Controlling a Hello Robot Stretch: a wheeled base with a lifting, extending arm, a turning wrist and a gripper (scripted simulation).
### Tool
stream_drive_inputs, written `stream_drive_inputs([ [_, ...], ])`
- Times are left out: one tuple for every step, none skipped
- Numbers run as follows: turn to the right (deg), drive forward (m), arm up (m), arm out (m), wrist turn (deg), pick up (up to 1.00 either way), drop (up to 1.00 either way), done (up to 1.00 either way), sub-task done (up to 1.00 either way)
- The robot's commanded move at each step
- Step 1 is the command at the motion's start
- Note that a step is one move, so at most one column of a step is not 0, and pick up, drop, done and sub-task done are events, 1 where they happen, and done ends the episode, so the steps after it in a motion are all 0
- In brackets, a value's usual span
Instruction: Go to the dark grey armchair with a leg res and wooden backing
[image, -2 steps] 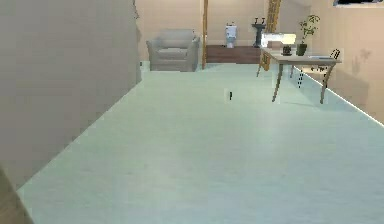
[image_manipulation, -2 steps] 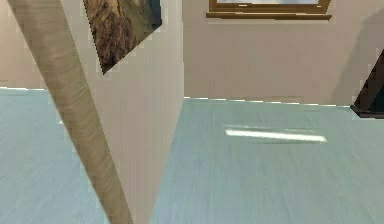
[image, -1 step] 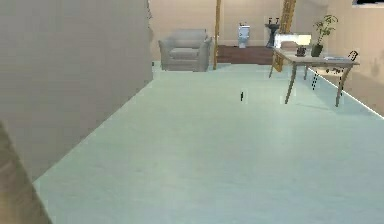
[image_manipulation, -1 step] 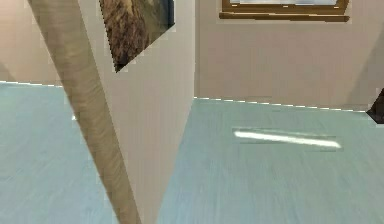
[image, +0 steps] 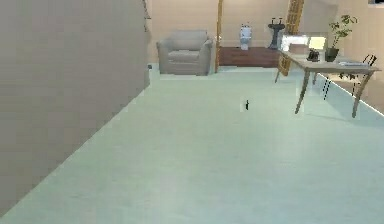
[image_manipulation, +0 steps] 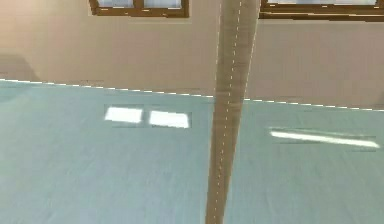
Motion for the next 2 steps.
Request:
stream_drive_inputs([
  [9.0, 0.0, 0.0, 0.0, 0.0, 0.0, 0.0, 0.0, 0.0],
  [0.0, 1.0, 0.0, 0.0, 0.0, 0.0, 0.0, 0.0, 0.0],
])
